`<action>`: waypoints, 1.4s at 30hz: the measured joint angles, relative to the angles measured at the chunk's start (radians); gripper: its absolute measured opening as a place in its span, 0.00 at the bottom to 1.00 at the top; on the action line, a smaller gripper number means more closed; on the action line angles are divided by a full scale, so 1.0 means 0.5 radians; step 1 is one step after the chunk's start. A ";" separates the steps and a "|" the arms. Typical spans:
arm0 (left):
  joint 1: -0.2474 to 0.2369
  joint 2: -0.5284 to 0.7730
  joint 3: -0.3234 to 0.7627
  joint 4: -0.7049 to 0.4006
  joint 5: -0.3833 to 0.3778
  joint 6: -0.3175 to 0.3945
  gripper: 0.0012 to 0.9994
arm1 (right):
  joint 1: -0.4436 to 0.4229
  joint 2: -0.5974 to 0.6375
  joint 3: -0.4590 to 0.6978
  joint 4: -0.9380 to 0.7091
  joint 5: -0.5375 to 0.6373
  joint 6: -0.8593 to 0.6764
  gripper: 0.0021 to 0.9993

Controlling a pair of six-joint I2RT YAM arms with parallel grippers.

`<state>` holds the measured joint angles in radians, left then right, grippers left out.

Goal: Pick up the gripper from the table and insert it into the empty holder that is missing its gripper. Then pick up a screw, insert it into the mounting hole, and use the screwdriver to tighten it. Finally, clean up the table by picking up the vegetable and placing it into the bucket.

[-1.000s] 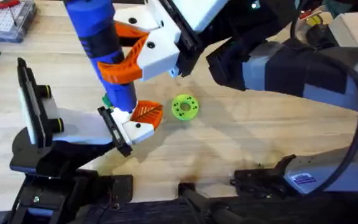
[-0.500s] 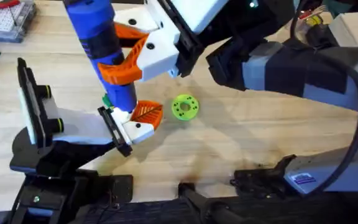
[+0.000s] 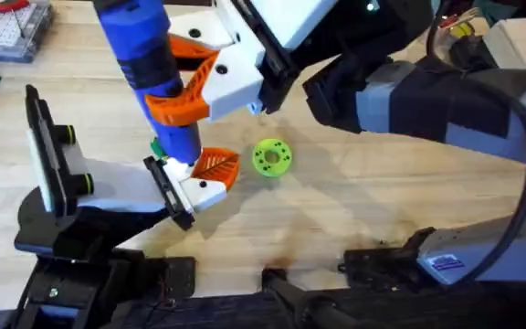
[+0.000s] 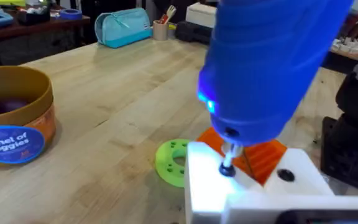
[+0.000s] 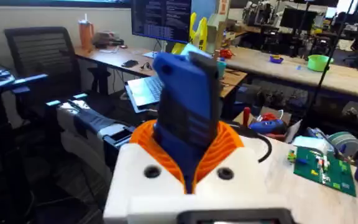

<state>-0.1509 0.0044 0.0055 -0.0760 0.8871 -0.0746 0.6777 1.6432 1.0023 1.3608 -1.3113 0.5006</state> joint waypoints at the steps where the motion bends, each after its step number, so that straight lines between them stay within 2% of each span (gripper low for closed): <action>1: 0.000 0.000 0.000 0.000 0.000 0.000 0.00 | 0.000 0.000 0.000 -0.001 0.000 -0.001 0.02; 39: 0.000 0.000 0.000 -0.001 0.006 0.008 0.00 | 0.000 0.030 0.001 0.012 -0.005 0.021 0.02; 42: 0.000 0.000 0.000 -0.002 0.006 0.008 0.00 | -0.014 0.036 0.066 0.014 -0.037 0.076 0.02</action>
<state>-0.1509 0.0044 0.0055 -0.0769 0.8902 -0.0707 0.6707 1.6612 1.0355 1.3676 -1.3299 0.5385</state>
